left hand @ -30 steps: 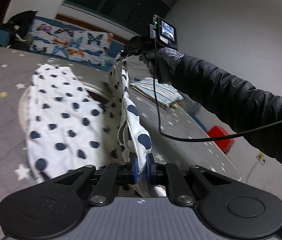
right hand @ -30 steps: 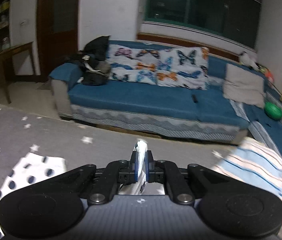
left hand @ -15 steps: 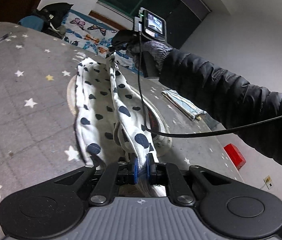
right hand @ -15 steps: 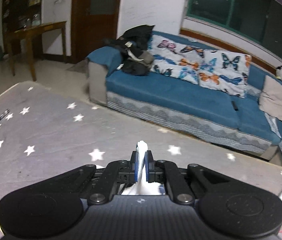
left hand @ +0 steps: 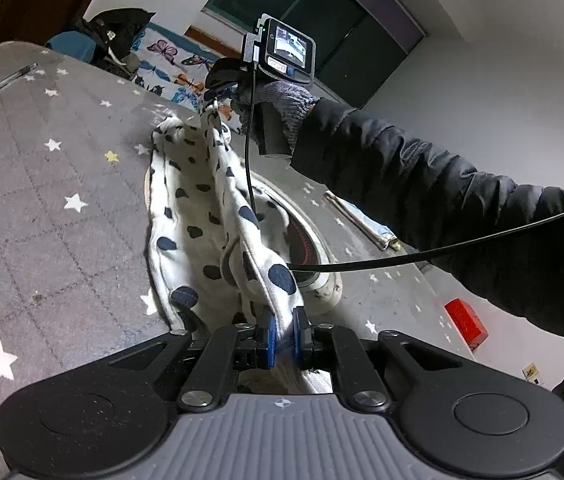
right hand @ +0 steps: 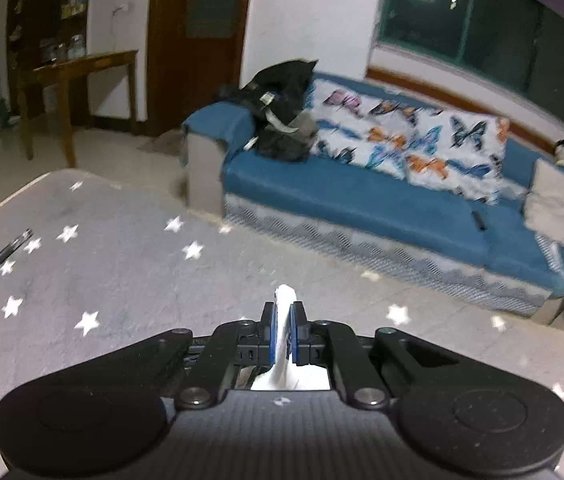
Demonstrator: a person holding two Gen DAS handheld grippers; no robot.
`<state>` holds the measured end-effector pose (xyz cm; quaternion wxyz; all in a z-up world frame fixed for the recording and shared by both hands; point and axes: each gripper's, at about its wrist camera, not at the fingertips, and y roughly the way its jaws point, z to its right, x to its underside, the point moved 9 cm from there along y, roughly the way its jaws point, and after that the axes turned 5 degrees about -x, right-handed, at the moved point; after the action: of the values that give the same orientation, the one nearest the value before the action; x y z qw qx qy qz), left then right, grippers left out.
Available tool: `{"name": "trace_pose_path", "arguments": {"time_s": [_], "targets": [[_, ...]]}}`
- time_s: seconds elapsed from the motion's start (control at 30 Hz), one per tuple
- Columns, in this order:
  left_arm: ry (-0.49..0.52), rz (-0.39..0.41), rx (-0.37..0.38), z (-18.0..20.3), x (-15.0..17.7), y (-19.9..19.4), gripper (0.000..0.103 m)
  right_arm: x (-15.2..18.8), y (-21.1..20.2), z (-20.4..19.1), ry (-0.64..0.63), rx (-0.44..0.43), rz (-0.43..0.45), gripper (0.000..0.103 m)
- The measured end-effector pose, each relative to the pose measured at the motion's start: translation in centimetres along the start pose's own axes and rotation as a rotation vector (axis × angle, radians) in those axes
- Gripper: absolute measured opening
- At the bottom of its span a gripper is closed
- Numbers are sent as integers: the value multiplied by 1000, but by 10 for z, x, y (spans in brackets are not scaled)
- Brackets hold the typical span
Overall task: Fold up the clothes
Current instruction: 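Lift the pants with both tools and fold them lengthwise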
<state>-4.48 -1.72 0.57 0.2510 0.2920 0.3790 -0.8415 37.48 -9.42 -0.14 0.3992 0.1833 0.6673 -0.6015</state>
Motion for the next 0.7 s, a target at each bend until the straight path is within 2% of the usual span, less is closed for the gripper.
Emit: {"name": "trace_pose_path", "arguments": {"time_s": [0.17, 0.3, 0.43, 0.53, 0.67, 0.7], "targets": [[3, 11, 9, 0, 1, -1, 9, -7, -7, -5, -5, 20, 22, 6], [-32, -7, -39, -12, 6, 1, 9, -13, -12, -9, -9, 34, 39, 7], [-59, -23, -82, -22, 14, -1, 10, -6, -1, -18, 49, -52, 16, 12], [-60, -30, -88, -23, 16, -1, 11, -3, -13, -16, 21, -77, 13, 18], [-40, -34, -93, -24, 16, -3, 13, 1, -33, -9, -15, -112, -1, 22], [-35, -34, -96, -24, 16, -3, 13, 3, -39, -7, -27, -116, -11, 28]]}}
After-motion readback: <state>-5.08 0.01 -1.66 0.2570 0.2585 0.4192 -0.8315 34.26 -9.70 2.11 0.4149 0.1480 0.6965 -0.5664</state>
